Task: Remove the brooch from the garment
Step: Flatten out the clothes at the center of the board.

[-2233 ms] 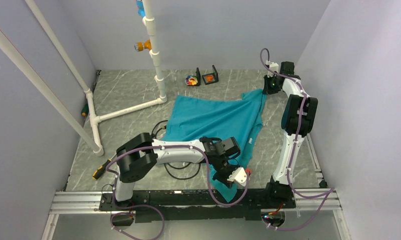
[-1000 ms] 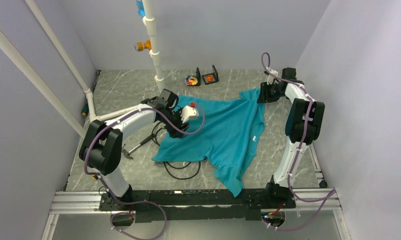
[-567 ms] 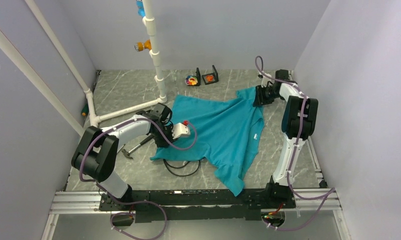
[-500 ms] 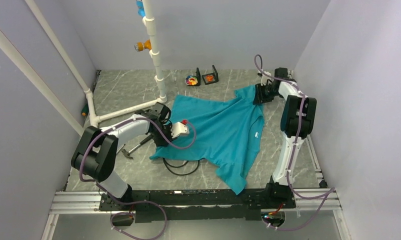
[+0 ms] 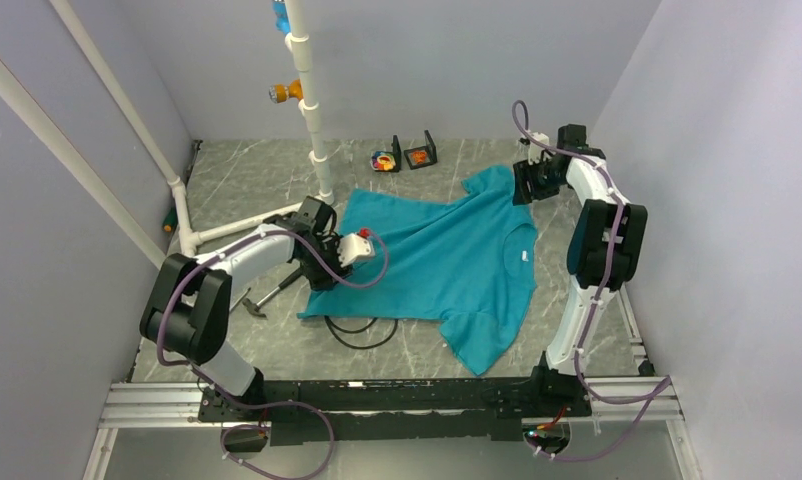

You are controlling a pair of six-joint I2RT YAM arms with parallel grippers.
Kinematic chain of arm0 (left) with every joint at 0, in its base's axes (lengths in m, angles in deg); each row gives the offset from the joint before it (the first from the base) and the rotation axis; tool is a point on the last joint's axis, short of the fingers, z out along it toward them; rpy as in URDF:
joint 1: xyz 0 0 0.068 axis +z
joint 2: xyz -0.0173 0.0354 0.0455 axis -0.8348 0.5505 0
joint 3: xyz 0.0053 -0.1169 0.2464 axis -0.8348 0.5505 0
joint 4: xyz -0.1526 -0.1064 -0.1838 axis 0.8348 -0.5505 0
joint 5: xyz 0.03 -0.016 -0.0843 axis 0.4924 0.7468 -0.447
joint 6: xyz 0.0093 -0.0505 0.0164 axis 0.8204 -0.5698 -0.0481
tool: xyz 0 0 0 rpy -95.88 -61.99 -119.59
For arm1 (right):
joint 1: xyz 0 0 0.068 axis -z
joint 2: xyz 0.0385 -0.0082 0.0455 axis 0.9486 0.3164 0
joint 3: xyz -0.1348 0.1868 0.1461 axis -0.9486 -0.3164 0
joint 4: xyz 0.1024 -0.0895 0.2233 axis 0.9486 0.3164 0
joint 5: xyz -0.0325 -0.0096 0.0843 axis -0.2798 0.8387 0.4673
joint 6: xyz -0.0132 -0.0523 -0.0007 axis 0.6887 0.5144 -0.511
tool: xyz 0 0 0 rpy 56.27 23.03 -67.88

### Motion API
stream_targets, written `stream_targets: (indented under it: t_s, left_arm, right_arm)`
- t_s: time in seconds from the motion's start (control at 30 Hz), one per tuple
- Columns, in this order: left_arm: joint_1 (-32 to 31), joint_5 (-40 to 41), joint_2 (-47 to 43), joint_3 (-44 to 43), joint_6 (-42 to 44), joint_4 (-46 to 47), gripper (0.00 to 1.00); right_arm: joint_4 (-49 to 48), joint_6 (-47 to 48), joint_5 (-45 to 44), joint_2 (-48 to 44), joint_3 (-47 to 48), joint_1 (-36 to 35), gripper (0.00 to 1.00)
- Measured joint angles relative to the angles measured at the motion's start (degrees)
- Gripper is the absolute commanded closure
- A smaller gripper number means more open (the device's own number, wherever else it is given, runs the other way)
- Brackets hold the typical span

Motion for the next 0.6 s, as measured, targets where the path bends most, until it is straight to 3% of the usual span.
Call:
stream_targets:
  t_s: [0.13,0.27,0.6]
  left_arm:
    - [1.53,-1.14,-0.31,-3.28,-1.77,-0.39,0.43]
    - [3.17,-1.09,1.03,-11.93,-4.96,1.64,0.44]
    - [2.62,3.1,20.17,-36.46,-11.37,12.24,0.5]
  right_arm:
    - [0.37,1.07,0.92,-5.81,-4.59,0.02,0.48]
    - [-0.02,0.5,1.84,-6.95,-6.75,-0.04,0.49]
    - [-5.38,-7.04,3.89,1.95,1.36,-0.33,0.5]
